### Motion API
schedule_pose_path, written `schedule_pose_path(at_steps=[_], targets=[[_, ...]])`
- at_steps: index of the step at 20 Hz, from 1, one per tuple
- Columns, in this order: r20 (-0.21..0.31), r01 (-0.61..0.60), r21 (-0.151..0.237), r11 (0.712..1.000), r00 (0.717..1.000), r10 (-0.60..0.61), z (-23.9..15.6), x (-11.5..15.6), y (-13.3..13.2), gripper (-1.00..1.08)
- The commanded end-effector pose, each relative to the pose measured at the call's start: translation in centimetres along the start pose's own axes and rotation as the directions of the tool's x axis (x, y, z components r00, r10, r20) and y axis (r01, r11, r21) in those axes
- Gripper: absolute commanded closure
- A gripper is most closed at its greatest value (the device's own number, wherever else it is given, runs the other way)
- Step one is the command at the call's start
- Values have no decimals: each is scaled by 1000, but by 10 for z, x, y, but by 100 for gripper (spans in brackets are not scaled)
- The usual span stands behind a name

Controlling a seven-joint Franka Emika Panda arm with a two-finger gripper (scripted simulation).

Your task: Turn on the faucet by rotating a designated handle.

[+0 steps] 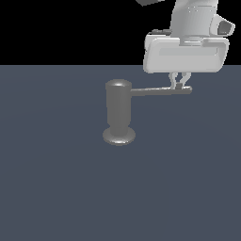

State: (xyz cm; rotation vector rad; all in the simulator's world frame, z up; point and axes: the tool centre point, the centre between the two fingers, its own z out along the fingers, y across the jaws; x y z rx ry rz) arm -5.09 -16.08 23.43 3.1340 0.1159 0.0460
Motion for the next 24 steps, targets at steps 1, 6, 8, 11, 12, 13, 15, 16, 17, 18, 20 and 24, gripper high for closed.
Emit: schedule_pose_path(at_steps=[1, 6, 8, 11, 12, 13, 15, 16, 17, 18, 20, 24], targets=[[16, -3, 2, 1000, 1000, 3, 9, 3, 6, 108], [19, -7, 3, 1000, 1000, 7, 11, 15, 17, 108], [20, -8, 3, 1000, 1000, 8, 12, 19, 22, 108], [22, -10, 4, 1000, 1000, 10, 13, 26, 28, 108], [23, -11, 4, 1000, 1000, 11, 13, 28, 30, 108], [24, -12, 4, 1000, 1000, 12, 14, 30, 32, 108], [25, -13, 5, 1000, 1000, 13, 15, 35, 37, 108], [25, -14, 5, 1000, 1000, 14, 15, 37, 39, 108], [26, -14, 5, 1000, 1000, 14, 15, 39, 41, 108], [27, -15, 5, 1000, 1000, 15, 16, 41, 43, 108], [28, -17, 5, 1000, 999, 16, 16, 45, 47, 108], [3, 21, 9, 1000, 1000, -21, 3, 62, 25, 108]])
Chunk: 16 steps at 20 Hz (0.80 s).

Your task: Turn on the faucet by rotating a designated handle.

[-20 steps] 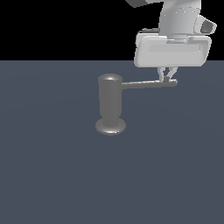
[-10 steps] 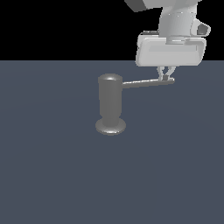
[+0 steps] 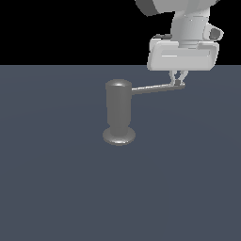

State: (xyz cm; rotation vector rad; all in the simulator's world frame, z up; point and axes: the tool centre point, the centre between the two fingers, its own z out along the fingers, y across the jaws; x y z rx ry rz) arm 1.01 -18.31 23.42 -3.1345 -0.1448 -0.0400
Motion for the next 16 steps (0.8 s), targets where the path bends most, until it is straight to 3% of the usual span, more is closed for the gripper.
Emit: schedule_pose_path(at_steps=[1, 16], targets=[[1, 2, 0, 1000, 1000, -2, 1, 6, -2, 108], [8, -9, -1, 1000, 1000, 9, 6, 50, -3, 108]])
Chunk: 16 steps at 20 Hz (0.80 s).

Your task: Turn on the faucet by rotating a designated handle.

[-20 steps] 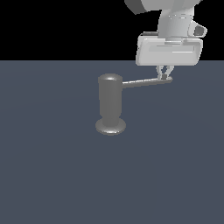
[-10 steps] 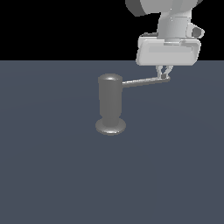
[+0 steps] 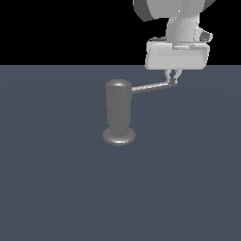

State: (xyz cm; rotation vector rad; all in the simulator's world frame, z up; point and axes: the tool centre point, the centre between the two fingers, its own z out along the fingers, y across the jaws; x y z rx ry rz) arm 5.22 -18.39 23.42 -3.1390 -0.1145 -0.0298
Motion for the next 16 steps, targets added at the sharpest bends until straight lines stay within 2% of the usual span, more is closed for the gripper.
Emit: schedule_pose_path(at_steps=[1, 16], targets=[[2, 10, 2, 1000, 1000, -10, 5, 11, -8, 108], [8, 0, 2, 1000, 1000, 0, 10, 51, -9, 108]])
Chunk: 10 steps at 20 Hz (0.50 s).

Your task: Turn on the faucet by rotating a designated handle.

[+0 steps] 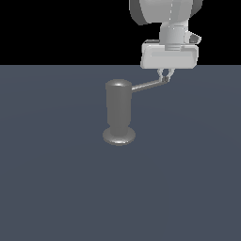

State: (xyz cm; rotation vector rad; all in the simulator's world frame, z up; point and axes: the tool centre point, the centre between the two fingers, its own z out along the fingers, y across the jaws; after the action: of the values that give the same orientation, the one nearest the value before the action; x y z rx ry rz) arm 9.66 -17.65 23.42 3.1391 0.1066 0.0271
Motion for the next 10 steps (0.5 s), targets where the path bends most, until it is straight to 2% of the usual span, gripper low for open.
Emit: schedule_pose_path(at_steps=[1, 10], targets=[[7, 4, 2, 1000, 1000, -4, 9, 8, -5, 108], [10, -1, 2, 1000, 1000, 1, 11, 29, -5, 108]])
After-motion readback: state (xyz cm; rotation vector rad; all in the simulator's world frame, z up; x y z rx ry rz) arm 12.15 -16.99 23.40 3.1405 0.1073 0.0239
